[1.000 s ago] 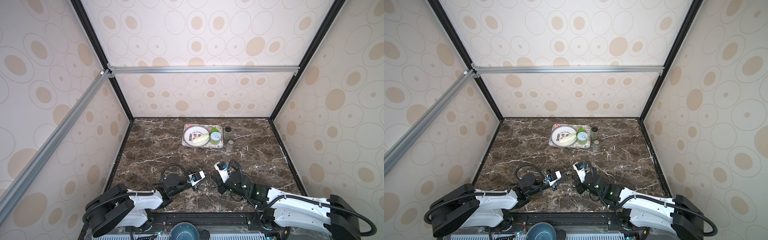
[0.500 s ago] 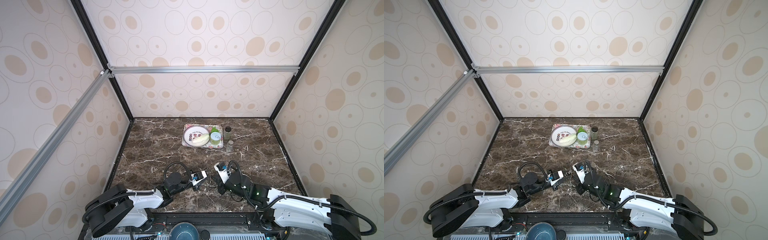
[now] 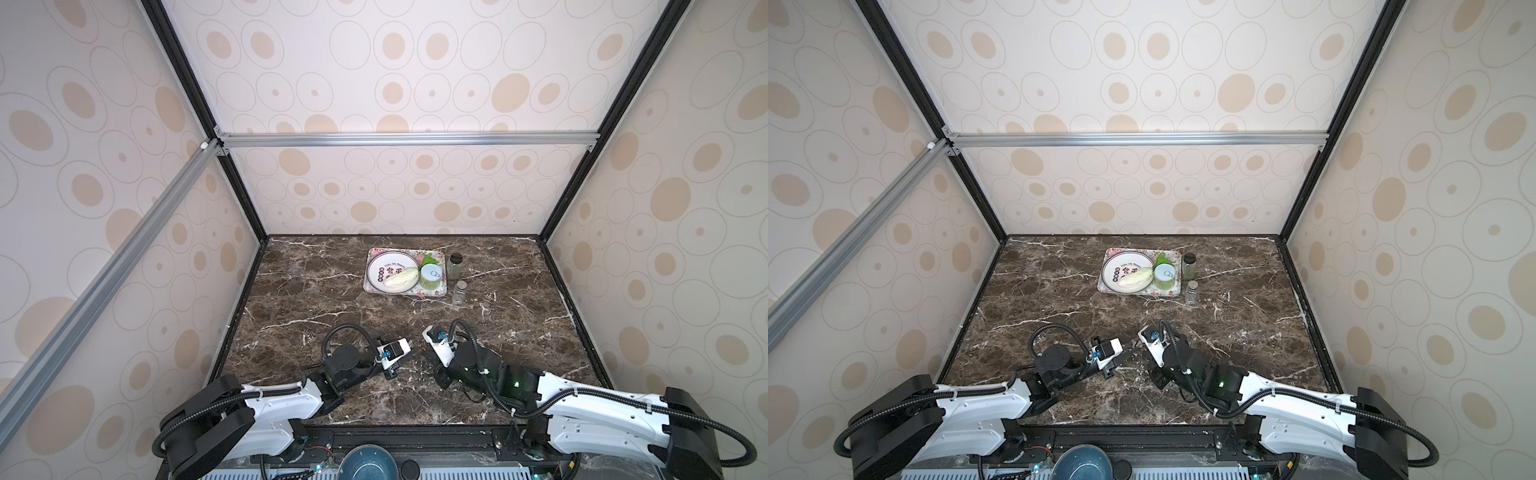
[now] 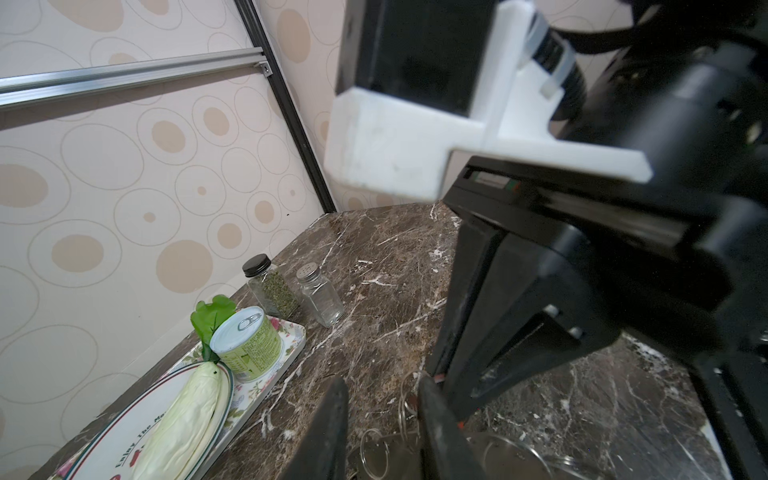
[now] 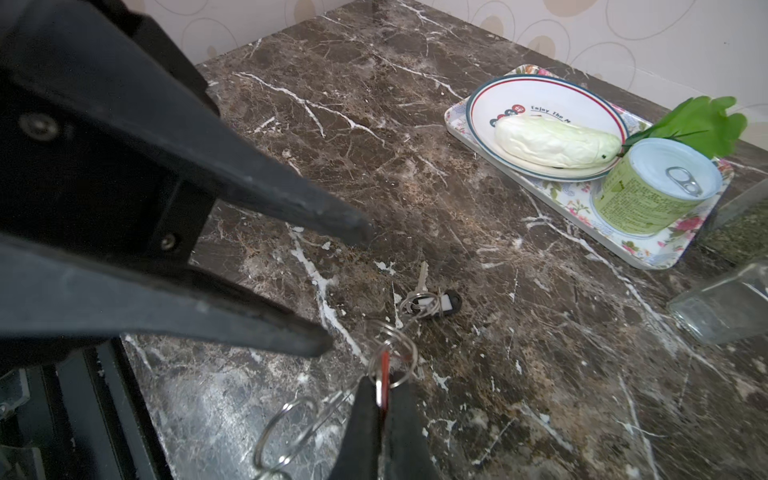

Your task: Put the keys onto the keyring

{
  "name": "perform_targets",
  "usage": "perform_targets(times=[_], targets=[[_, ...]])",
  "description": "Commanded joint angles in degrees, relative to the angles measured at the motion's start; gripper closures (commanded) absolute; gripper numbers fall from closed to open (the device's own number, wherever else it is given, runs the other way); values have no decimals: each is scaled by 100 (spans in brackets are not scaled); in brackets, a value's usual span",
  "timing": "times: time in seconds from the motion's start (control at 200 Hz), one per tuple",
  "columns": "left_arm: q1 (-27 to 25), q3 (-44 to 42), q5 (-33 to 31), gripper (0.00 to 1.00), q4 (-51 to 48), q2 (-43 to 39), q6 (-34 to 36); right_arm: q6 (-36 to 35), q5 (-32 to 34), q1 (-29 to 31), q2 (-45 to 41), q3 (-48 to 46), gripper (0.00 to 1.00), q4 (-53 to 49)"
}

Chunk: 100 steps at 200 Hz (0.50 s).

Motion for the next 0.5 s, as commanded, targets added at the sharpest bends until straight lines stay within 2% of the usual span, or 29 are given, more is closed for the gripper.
perform_targets(times=[0.0,0.14,0.24,0.36,0.495], targets=[[-47,142,361,72,-135,-202,-433,263,234,101,-157,129,100,-639],[-338,19,-118,74,-446,-297,-451,236,380,423,-304,197,100,-918],[-396,-200,-169,74,-548,-561,-620,248,612,653,-192,297,100,-1272],[-415,-413,-383,73,-980,-1058,-861,281,549,869,-177,178,100,-1368],[-544,-846,-468,76,-821,-1344,-1076,335,826,1196,-320,97,100,-1497]])
